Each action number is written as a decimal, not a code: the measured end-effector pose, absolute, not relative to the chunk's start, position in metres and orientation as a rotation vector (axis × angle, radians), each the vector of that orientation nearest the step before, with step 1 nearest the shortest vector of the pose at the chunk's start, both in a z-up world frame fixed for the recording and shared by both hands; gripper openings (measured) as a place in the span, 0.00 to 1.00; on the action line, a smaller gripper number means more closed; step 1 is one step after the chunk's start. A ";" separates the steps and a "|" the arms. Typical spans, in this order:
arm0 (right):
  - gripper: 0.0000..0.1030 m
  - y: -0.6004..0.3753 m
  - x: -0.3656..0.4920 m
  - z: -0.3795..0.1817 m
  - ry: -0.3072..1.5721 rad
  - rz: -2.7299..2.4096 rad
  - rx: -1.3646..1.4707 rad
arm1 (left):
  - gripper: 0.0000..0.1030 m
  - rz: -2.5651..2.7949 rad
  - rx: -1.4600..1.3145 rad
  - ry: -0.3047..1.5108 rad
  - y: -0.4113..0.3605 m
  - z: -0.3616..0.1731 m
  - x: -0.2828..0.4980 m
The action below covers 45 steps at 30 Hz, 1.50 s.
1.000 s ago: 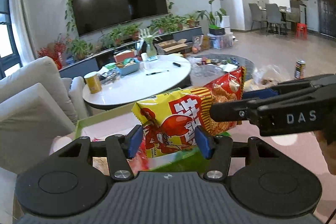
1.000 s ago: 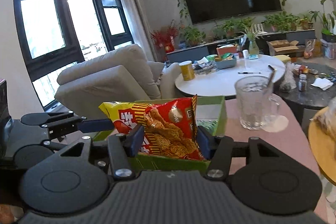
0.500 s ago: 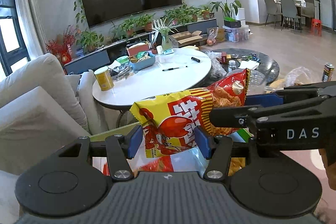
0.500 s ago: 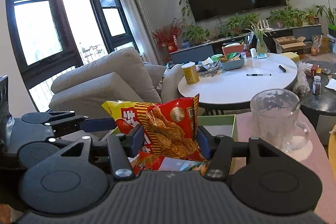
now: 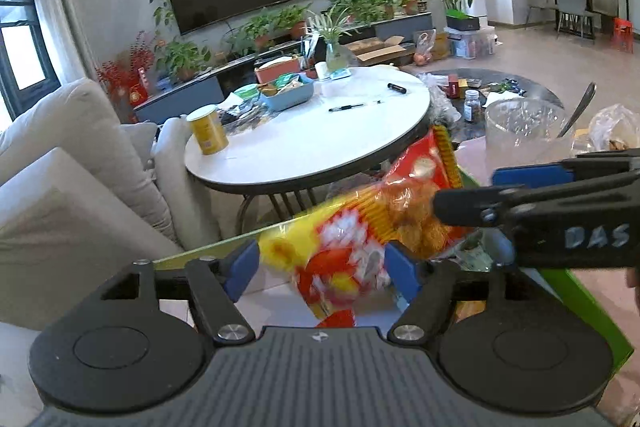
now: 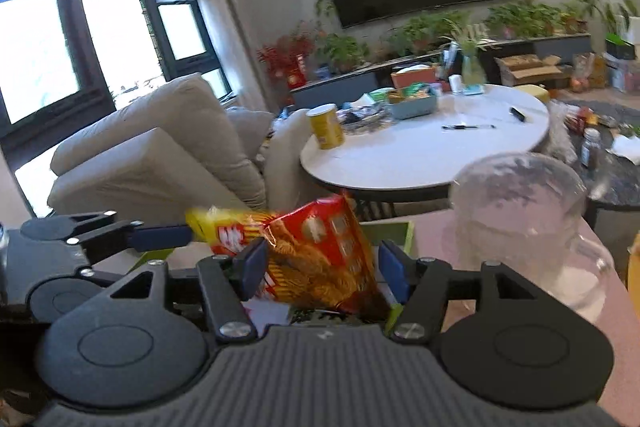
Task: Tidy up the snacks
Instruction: 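Drop the chip bag into the green box and open both grippers, then move both grippers over the snack pile toward the bread loaf bag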
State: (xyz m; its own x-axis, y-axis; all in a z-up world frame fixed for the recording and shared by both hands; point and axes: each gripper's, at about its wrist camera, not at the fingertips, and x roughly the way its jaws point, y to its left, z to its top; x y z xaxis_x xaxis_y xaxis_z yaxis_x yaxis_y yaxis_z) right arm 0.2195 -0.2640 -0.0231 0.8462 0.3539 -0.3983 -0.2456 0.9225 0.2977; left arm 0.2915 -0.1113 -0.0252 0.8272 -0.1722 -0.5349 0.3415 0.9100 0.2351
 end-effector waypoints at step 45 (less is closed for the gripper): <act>0.59 -0.216 0.023 -0.024 0.604 0.465 0.025 | 0.83 -0.267 0.120 0.597 0.006 -0.013 0.034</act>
